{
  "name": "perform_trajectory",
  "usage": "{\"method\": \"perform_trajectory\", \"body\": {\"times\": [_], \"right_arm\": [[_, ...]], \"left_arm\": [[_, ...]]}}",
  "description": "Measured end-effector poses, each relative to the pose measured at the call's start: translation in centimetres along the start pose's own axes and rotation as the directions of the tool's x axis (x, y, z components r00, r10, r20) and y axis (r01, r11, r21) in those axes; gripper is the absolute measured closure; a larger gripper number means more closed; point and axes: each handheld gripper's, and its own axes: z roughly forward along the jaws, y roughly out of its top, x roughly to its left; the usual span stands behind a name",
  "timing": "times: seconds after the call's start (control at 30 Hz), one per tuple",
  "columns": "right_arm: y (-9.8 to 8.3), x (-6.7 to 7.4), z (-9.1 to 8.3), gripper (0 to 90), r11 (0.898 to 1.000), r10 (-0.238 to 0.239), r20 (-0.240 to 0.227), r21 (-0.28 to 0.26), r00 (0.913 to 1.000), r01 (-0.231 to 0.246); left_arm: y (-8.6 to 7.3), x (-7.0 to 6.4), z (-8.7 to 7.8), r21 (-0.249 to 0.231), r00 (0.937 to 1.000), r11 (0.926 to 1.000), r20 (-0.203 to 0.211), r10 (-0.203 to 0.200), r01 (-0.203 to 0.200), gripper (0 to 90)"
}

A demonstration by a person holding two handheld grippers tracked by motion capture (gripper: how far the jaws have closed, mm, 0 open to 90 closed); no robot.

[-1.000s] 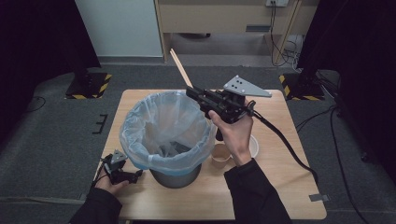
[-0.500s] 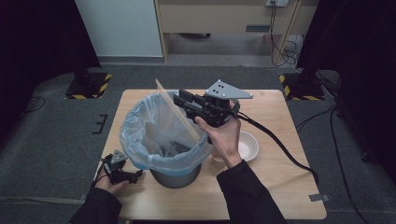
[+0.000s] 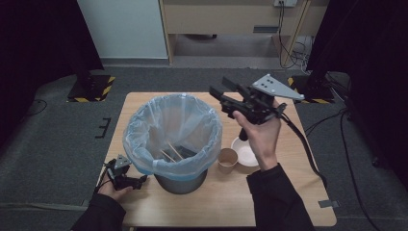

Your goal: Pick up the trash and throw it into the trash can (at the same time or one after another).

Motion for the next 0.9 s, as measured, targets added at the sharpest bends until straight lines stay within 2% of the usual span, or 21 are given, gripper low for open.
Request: {"method": "perform_trajectory", "body": {"times": [0.1,0.13,0.17,0.23,0.47,0.6,0.9], "right_arm": [[0.0,-1.5,-1.7,45.3,1.0,0.007,0.045,-0.006,0.999,-0.006],[0.0,-1.5,-1.7,45.3,1.0,0.007,0.045,-0.006,0.999,-0.006],[-0.1,-2.5,-2.9,44.1,1.0,0.01,0.077,-0.004,0.997,-0.01],[-0.3,-3.1,-3.7,43.2,1.0,0.01,0.104,-0.003,0.9945,-0.01],[-1.9,-5.1,-6.1,41.3,1.0,0.02,0.157,0.016,0.9874,-0.023],[-2.9,-5.8,-6.8,41.2,0.999,0.026,0.176,0.024,0.9841,-0.03],[-7.9,-8.4,-8.5,41.8,0.993,0.061,0.232,0.086,0.9709,-0.083]], "left_arm": [[0.0,0.0,0.0,0.0,1.0,1.0,0.0,0.0,0.0,0.0],[0.0,0.0,0.0,0.0,1.0,1.0,0.0,0.0,0.0,0.0],[0.0,0.0,0.0,0.0,1.0,1.0,0.0,0.0,0.0,0.0],[0.0,0.0,0.0,0.0,1.0,1.0,0.0,0.0,0.0,0.0],[0.0,0.0,0.0,0.0,1.0,1.0,-0.001,-0.001,0.001,0.0],[0.0,0.0,0.0,0.0,1.0,1.0,-0.001,-0.001,0.001,0.0],[0.0,0.0,0.0,0.0,1.0,1.0,-0.001,-0.001,0.001,0.0]]}}
